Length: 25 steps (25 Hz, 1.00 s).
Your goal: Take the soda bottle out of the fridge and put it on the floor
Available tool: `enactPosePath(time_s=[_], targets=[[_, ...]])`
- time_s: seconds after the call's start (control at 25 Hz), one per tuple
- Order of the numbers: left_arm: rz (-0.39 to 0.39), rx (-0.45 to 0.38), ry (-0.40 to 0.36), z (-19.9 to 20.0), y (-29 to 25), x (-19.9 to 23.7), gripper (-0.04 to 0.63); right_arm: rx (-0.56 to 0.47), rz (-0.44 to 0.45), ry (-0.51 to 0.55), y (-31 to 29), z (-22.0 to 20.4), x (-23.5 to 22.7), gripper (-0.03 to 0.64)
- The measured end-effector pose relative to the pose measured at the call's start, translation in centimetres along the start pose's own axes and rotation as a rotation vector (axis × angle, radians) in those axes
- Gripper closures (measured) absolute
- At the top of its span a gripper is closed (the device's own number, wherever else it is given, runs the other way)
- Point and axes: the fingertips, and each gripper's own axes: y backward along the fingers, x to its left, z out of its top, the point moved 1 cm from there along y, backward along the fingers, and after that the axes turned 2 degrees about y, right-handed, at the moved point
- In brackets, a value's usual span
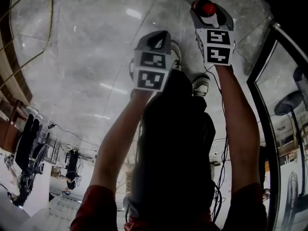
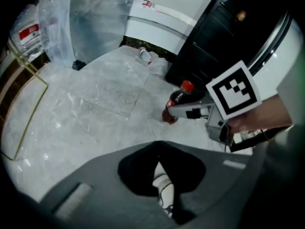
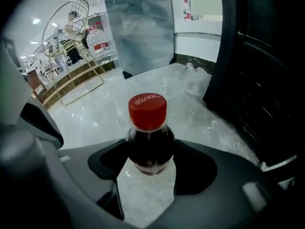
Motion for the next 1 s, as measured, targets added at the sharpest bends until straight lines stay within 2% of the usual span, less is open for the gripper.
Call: enactPosePath(time_s=[0.24, 0.56, 0.76, 1.0], targets=[[0.009, 0.011, 0.009, -0.3, -0.3, 0.7, 0.594, -0.014, -0.027, -0.022, -1.2, -0.7, -0.3, 0.318], [0.010, 0.019, 0.002, -0.4, 0.0, 0.0, 0.594, 0.008, -0.063, 0.031, -0.5, -2.4, 0.6, 0.316], [0.007, 0.019, -0.013, 0.1, 0.9, -0.8, 0.594, 0.050, -0.043, -0.041, -0.1, -3.0, 0.7, 0.314], [0.017, 0.027, -0.003, 0.2, 2.9, -2.1, 0.595, 0.129, 0.005, -0.062, 2.4, -5.2, 1.9, 0.314]])
